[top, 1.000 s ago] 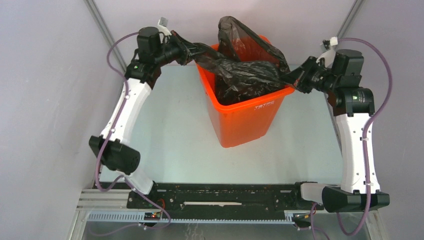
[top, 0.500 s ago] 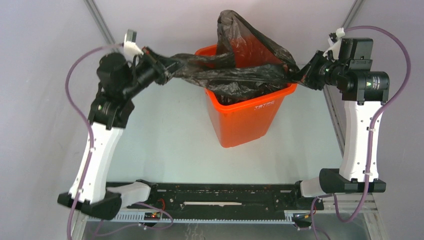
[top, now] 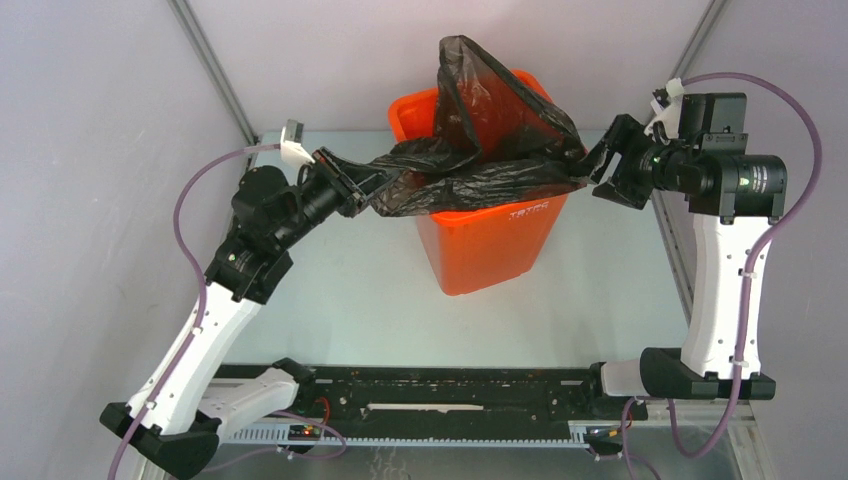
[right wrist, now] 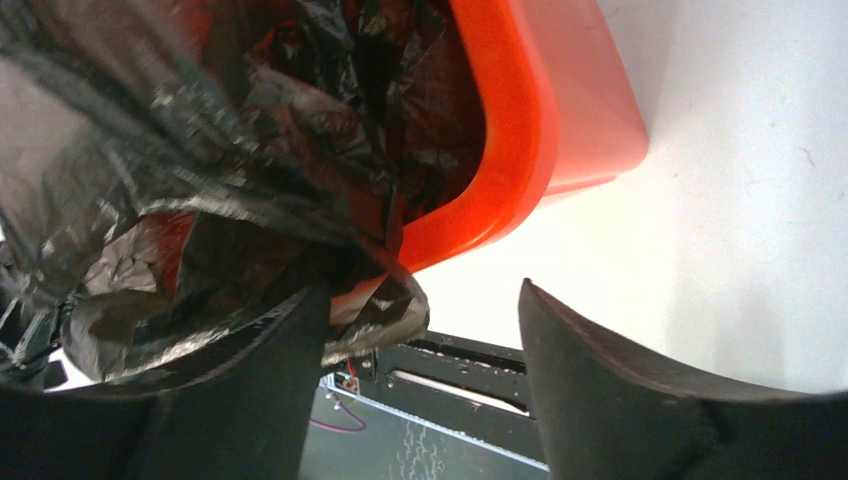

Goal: Put the trash bags into the trash bin

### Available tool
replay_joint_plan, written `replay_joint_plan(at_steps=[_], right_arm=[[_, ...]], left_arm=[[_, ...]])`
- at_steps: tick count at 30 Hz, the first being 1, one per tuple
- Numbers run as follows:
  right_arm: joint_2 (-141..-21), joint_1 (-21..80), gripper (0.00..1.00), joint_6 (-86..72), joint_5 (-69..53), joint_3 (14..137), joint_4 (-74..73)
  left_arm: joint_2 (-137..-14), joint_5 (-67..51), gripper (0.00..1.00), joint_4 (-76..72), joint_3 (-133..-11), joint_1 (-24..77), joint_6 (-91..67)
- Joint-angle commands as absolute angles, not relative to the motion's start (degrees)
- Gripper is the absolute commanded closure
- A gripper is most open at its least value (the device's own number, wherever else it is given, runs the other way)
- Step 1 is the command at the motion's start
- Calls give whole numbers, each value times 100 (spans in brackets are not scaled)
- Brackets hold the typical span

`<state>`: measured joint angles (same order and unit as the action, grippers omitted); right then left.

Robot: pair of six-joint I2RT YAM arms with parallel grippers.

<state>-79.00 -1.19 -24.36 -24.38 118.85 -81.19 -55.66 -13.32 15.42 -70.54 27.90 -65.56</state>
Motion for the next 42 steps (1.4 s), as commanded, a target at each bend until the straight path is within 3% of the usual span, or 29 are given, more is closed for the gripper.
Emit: replay_joint_plan(at_steps=[1,8,11,13,16,20,28,34,39,40,42], right_arm=[[-7473,-111,18,-2579,-2860,11697,-7977],[-6349,-134,25,-4404,-3879,9343,-5469],[-5995,-180,32,-5048,-3974,8616,-4558],[-5933,-203,35,-5359,-4092,8519,-4266],[-5788,-204,30,-5613,-3988,8441,-4187],[-5495,-212,28,-6195,-3889,8052,-3405],[-5266,-211,27,-6348,-3598,7989,-3063],[-5304,-183,35,-6532,-3604,7806,-2886],[-5145,-285,26,-6101,-3477,7804,-3371],[-5154,-350,29,-6043,-3531,7798,-3480],[-5194,-417,43,-6027,-3719,7783,-3316]], left_arm=[[-5536,-1399,79,1206,-6908,2895,-6670],[-5489,-1536,71,1316,-6859,2918,-6567],[-5363,-1506,78,1322,-6730,2918,-6553],[-5337,-1567,84,1326,-6690,2918,-6581],[-5313,-1643,91,1376,-6698,2916,-6553],[-5248,-1560,95,1457,-6697,2910,-6420],[-5295,-1598,99,1485,-6762,2909,-6310],[-5330,-1656,100,1485,-6803,2909,-6298],[-5407,-1706,100,1485,-6888,2909,-6281],[-5413,-1714,100,1483,-6888,2909,-6284],[-5418,-1742,100,1485,-6891,2909,-6276]])
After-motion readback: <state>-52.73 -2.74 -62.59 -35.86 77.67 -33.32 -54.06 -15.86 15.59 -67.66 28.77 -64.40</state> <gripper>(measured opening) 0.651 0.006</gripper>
